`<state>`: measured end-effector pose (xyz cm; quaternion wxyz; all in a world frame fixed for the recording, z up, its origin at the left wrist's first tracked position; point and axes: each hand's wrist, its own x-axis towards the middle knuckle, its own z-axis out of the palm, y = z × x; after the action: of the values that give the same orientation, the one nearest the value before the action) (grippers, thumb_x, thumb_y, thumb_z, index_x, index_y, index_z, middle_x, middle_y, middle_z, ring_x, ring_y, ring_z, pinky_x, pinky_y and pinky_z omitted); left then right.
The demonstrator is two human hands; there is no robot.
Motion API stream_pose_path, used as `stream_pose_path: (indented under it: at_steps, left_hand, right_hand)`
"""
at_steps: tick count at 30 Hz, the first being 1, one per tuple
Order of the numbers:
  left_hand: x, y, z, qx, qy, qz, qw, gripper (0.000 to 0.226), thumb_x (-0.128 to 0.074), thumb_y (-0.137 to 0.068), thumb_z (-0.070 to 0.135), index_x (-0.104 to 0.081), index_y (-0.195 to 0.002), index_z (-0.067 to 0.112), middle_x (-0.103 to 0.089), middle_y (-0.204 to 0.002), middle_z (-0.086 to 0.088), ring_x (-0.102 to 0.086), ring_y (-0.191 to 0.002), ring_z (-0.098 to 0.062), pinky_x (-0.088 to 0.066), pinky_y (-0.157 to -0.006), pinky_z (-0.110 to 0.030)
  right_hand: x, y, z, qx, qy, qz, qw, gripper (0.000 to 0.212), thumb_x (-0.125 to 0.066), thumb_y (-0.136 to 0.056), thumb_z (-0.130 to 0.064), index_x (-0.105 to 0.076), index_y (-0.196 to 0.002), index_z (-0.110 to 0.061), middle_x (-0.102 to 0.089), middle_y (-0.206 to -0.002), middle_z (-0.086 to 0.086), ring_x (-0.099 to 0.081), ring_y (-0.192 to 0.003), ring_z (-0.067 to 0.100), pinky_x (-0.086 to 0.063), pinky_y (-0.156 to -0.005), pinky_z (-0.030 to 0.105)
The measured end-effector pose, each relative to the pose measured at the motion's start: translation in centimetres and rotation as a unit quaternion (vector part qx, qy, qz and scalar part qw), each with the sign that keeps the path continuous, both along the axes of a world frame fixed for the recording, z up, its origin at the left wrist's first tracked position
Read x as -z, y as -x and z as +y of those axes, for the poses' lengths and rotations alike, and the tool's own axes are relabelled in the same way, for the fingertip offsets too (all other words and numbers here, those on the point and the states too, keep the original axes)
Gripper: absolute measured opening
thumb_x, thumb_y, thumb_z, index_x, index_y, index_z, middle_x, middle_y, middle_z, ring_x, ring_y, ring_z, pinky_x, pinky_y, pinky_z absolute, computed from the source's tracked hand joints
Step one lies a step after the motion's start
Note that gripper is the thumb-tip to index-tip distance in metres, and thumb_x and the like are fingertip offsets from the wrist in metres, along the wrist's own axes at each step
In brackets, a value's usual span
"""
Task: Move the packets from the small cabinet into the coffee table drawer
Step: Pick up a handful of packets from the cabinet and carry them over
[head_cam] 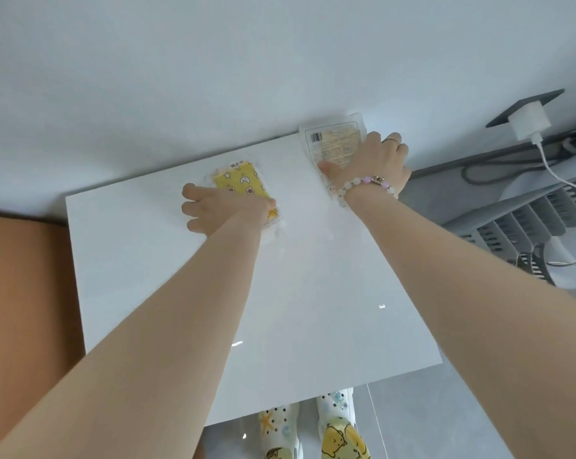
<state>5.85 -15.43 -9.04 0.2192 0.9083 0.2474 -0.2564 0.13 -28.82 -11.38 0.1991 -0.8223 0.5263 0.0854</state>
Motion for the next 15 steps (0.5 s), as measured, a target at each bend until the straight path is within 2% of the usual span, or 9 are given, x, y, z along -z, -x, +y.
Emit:
stream_pose_path:
  at_steps: [2, 5, 10, 12, 14, 15]
  left_hand:
    - [0.6, 0.4, 0.5, -0.014, 0.006, 0.0, 1.0, 0.107, -0.087, -0.063, 0.034, -0.017, -0.14, 0.009, -0.041, -0.131, -0.013, -0.044, -0.12, -0.03, -0.039, -0.085, -0.034]
    - [1.3, 1.0, 0.4, -0.03, 0.037, -0.01, 0.999, 0.093, -0.086, -0.066, 0.03, -0.024, -0.132, 0.006, -0.052, -0.123, -0.013, -0.051, -0.115, -0.032, -0.043, -0.089, -0.039]
    - [1.2, 0.0, 0.0, 0.022, 0.05, 0.016, 0.998, 0.081, -0.081, -0.072, 0.03, -0.03, -0.13, 0.004, -0.049, -0.129, -0.01, -0.052, -0.117, -0.029, -0.041, -0.084, -0.033]
    - [1.2, -0.5, 0.5, 0.072, 0.038, 0.042, 0.996, 0.081, -0.082, -0.071, 0.032, -0.034, -0.13, 0.006, -0.05, -0.129, -0.008, -0.052, -0.117, -0.027, -0.041, -0.083, -0.032]
    - [1.2, -0.7, 1.2, 0.14, 0.014, 0.057, 0.988, 0.076, -0.083, -0.068, 0.035, -0.043, -0.127, 0.009, -0.055, -0.122, -0.006, -0.054, -0.113, -0.026, -0.043, -0.084, -0.032]
    - [1.2, -0.6, 1.7, 0.174, 0.004, 0.065, 0.983, 0.071, -0.084, -0.067, 0.036, -0.048, -0.122, 0.011, -0.057, -0.115, -0.003, -0.056, -0.11, -0.025, -0.044, -0.084, -0.031]
  right_hand:
    - [0.0, -0.2, 0.1, 0.012, 0.004, -0.012, 1.0, 0.068, -0.069, -0.076, -0.052, -0.044, -0.124, -0.011, -0.043, -0.128, 0.006, -0.041, -0.121, 0.022, -0.038, -0.086, 0.032]
    - [0.2, -0.3, 0.2, 0.031, -0.011, -0.024, 0.999, 0.07, -0.071, -0.077, -0.048, -0.04, -0.126, -0.009, -0.046, -0.126, 0.006, -0.045, -0.119, 0.023, -0.04, -0.087, 0.032]
    - [0.2, 0.1, 0.5, 0.061, -0.058, -0.009, 0.996, 0.064, -0.069, -0.079, -0.049, -0.041, -0.121, -0.011, -0.054, -0.118, 0.003, -0.053, -0.115, 0.022, -0.037, -0.089, 0.031]
    - [0.1, 0.4, 0.6, 0.054, -0.08, 0.002, 0.995, 0.045, -0.067, -0.082, -0.044, -0.047, -0.11, -0.015, -0.058, -0.098, -0.001, -0.058, -0.106, 0.021, -0.035, -0.082, 0.029]
    - [0.1, 0.9, 0.8, 0.057, -0.107, 0.001, 0.993, 0.027, -0.066, -0.083, -0.037, -0.049, -0.094, -0.018, -0.048, -0.071, -0.005, -0.059, -0.087, 0.021, -0.037, -0.071, 0.026]
    - [0.0, 1.1, 0.9, 0.065, -0.125, -0.004, 0.99, 0.024, -0.066, -0.083, -0.033, -0.049, -0.09, -0.018, -0.042, -0.065, -0.005, -0.056, -0.078, 0.02, -0.038, -0.064, 0.024]
